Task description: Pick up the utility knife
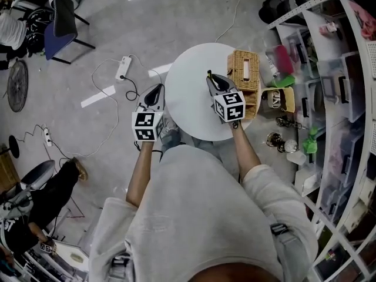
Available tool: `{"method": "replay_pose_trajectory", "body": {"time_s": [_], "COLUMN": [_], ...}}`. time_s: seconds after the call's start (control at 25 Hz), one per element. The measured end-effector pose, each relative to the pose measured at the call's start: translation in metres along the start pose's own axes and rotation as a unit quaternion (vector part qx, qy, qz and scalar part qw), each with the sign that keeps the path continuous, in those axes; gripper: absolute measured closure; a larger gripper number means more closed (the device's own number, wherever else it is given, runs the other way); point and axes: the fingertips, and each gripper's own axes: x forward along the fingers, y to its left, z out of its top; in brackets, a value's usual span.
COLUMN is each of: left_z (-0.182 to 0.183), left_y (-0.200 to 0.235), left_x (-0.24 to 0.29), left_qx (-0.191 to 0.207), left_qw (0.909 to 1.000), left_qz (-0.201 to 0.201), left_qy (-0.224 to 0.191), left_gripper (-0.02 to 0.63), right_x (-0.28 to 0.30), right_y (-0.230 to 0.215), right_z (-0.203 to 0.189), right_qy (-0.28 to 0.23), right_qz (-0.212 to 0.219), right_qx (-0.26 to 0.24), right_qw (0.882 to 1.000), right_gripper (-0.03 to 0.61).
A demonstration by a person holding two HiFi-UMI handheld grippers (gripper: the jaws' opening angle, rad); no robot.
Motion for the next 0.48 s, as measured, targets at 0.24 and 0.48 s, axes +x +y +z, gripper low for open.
{"method": "replay_pose_trajectory", "body": {"time_s": [0.24, 0.48], "left_z": [0.027, 0.058], "left_y": [-0.006, -0.011], "left_x": [-0.015, -0.026], "left_qx": [0.013, 0.03], "left_qw": [0.9994, 0.9975], "left_qz": [0.0, -0.001], "left_qy": [-0.032, -0.064], "left_gripper": [0.594, 0.594], "right_x": [-0.042, -0.074], "right_y": [0.008, 0.011], "right_z": [0.034, 0.063], "right_qy": [-0.064, -0.109], "right_qz": [-0.021, -0.043], "right_qx": [-0.003, -0.024], "right_qw": [0.998, 0.993], "right_gripper": [0.495, 0.495]}}
